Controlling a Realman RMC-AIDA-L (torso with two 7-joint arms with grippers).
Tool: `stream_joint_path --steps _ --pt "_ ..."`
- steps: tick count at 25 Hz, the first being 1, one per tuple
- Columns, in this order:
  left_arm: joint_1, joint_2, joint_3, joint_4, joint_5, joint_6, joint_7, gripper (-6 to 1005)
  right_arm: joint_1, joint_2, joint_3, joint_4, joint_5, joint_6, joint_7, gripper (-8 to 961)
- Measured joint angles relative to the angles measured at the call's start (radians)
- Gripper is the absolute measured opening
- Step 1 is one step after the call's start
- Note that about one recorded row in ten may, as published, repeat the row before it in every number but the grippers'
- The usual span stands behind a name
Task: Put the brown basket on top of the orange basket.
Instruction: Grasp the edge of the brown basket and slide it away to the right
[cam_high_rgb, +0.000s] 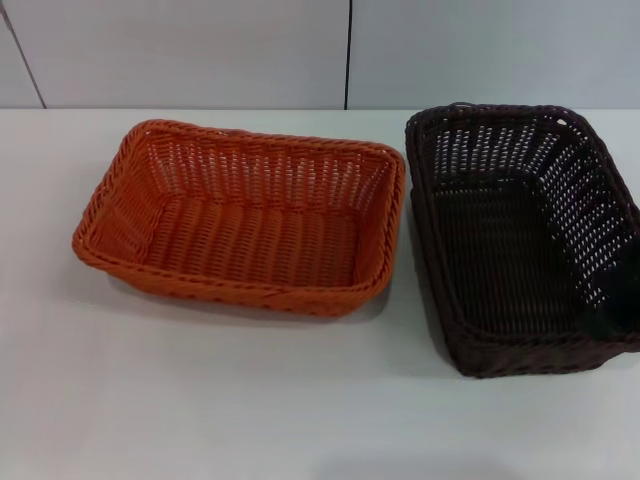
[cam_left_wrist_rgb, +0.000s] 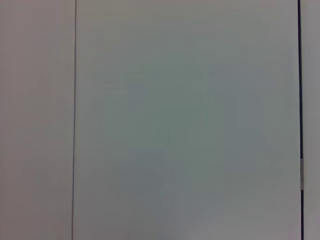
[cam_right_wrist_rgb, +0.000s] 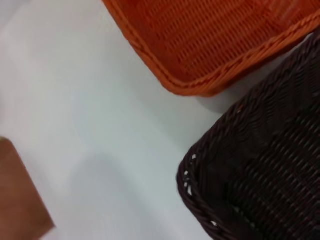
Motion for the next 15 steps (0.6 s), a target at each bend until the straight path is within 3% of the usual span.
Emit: stream_joint_path --steps 5,11,15 --pt "0.002 -0.001 0.0 0.0 0.0 0.0 -0.005 781 0.002 0.006 -0.063 0.016 -0.056 0.057 -0.027 656" --pt "-0.001 -0.002 -0.002 0.006 -0.007 -0.001 -0.005 782 -0.01 0.051 -0.126 -0.012 -0.085 0.106 -0.088 656" --pt "-0.002 -0.002 -0.003 0.007 -0.011 -0.001 -0.006 782 -0.013 0.06 -0.172 -0.01 -0.086 0.126 -0.093 656"
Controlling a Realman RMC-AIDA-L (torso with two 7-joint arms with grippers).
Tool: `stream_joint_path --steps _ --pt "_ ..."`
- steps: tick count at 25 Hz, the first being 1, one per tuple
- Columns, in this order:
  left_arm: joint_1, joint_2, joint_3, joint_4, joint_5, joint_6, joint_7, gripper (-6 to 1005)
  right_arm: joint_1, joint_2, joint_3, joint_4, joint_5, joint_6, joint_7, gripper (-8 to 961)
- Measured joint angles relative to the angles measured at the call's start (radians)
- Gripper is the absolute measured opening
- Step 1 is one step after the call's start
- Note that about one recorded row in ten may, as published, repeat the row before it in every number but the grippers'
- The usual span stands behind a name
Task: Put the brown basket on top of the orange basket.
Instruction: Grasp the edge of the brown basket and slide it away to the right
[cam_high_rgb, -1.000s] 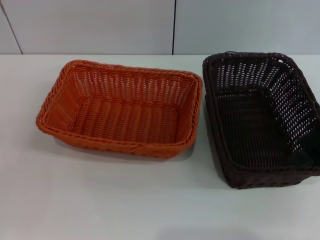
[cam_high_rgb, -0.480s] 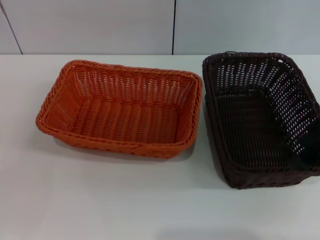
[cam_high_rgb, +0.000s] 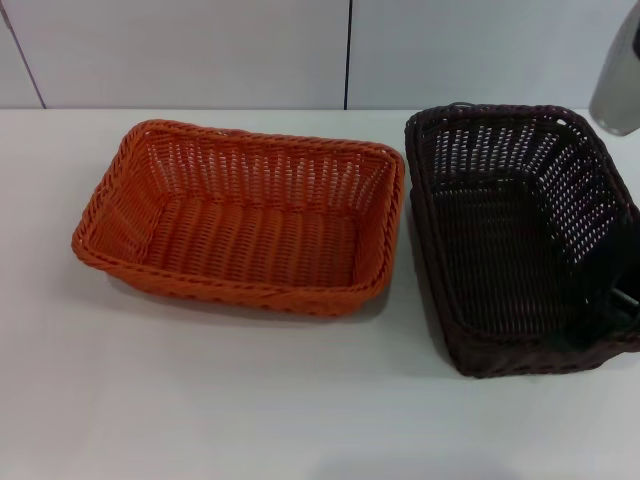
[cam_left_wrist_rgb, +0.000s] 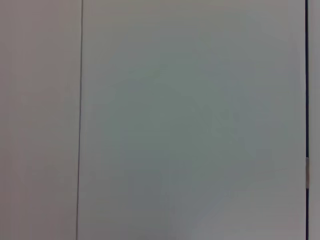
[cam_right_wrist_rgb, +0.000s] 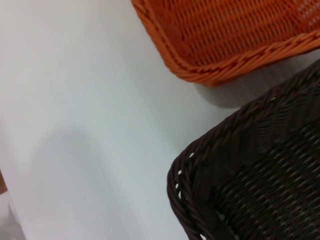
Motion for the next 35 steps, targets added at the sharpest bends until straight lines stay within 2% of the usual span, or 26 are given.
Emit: stream_joint_path --steps 9,13,18,26,29,35 --pt "-0.003 0.0 -0.012 0.001 -0.001 -0.002 -0.001 782 -0.004 0.017 -0.051 0.055 -0.002 0.039 -0.027 657" --pt "-0.004 0.001 -0.014 0.001 -0.001 -0.003 -0.001 782 -0.004 0.02 -0.105 0.105 -0.025 0.095 -0.029 656" --pt "-0.005 0.002 -0.014 0.001 -0.001 -0.003 -0.001 781 -0.004 0.026 -0.125 0.16 -0.033 0.169 -0.03 656" --pt "-0.008 0.002 -0.012 0.001 -0.001 -0.003 -0.001 782 -0.01 0.041 -0.128 0.213 -0.033 0.214 -0.03 657" --pt "-0.009 0.003 -0.016 0.0 -0.001 -0.003 -0.001 782 -0.015 0.043 -0.128 0.228 -0.033 0.226 -0.032 630" --pt "-0.017 0.005 -0.022 0.002 -0.001 -0.005 -0.001 781 -0.029 0.044 -0.073 0.183 -0.033 0.226 -0.035 576"
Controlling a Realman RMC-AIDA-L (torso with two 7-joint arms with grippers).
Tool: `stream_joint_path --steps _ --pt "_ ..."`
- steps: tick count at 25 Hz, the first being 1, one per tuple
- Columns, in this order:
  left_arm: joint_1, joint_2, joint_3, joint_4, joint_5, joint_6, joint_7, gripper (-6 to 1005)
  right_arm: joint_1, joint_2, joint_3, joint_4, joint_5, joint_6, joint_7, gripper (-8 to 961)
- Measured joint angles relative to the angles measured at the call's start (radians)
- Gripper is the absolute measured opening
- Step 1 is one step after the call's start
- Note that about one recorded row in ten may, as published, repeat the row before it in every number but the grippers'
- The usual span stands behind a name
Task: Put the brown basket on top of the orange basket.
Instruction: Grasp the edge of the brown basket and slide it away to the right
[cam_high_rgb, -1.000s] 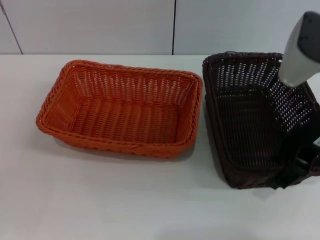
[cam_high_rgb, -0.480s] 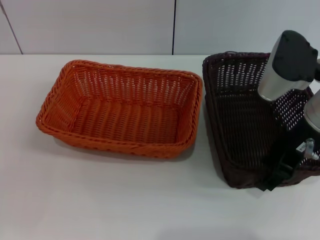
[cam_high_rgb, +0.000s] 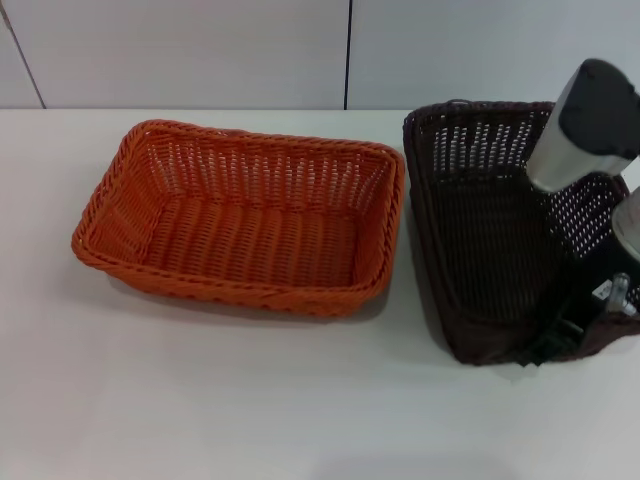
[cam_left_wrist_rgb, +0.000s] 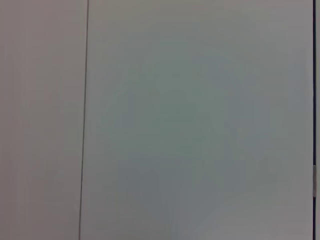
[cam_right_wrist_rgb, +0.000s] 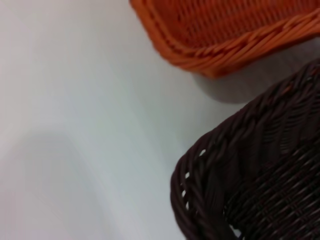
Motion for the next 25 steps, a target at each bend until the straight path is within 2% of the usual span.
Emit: stream_joint_path --steps 1,7,15,25 --pt "-0.001 0.0 0.0 0.0 0.0 -0.002 0.0 781 0.0 0.001 0.0 -0.003 0.0 -0.002 -0.001 567" --pt "-0.007 0.0 -0.001 0.0 0.0 -0.021 0.0 781 -0.004 0.004 -0.012 -0.005 0.001 0.008 -0.005 358" --pt "-0.006 0.001 -0.002 0.0 0.0 -0.034 0.002 782 -0.007 0.009 -0.009 -0.021 0.001 0.012 0.013 303" --pt "-0.006 0.001 -0.008 0.002 0.0 -0.046 0.003 782 0.004 0.01 0.027 -0.172 0.01 -0.045 0.076 280"
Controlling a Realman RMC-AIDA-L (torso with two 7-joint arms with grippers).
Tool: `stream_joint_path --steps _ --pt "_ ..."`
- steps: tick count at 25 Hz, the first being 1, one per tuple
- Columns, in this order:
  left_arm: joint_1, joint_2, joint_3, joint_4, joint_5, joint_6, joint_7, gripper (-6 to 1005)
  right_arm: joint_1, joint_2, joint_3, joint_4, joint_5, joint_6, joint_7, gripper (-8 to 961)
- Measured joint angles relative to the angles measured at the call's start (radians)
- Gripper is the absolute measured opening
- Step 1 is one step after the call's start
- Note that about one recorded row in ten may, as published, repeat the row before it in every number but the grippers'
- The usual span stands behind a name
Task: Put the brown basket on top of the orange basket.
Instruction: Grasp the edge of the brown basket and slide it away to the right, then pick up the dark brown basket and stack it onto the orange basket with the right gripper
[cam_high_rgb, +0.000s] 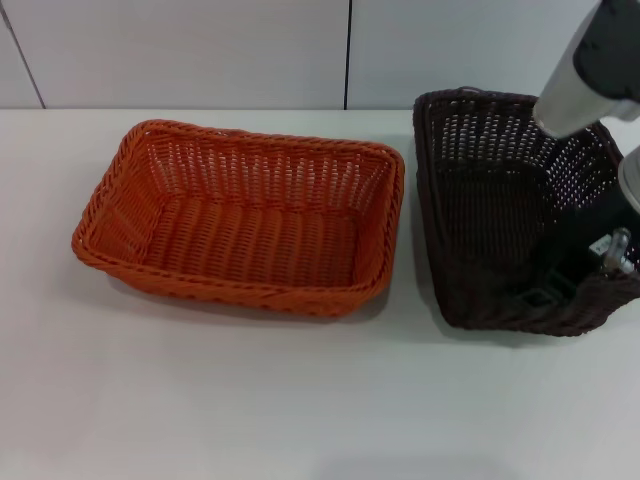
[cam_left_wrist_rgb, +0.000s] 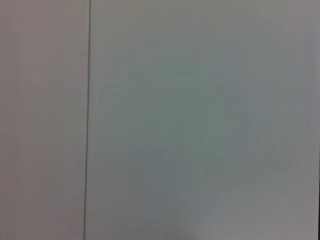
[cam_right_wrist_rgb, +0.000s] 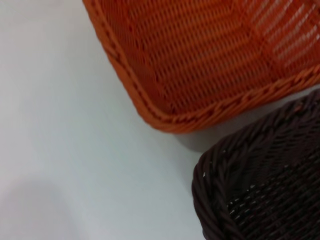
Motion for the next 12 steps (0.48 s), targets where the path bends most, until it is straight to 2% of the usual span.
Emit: stream_joint_path --steps 6,12 --pt "0.001 -0.001 -0.017 -0.002 0.0 0.003 -0.002 781 0.022 -0.002 0.043 -0.096 -0.002 -0.064 0.023 238" --pt "0.001 -0.001 -0.018 -0.001 0.0 0.004 -0.003 781 0.038 -0.002 0.044 -0.158 -0.004 -0.092 0.043 219"
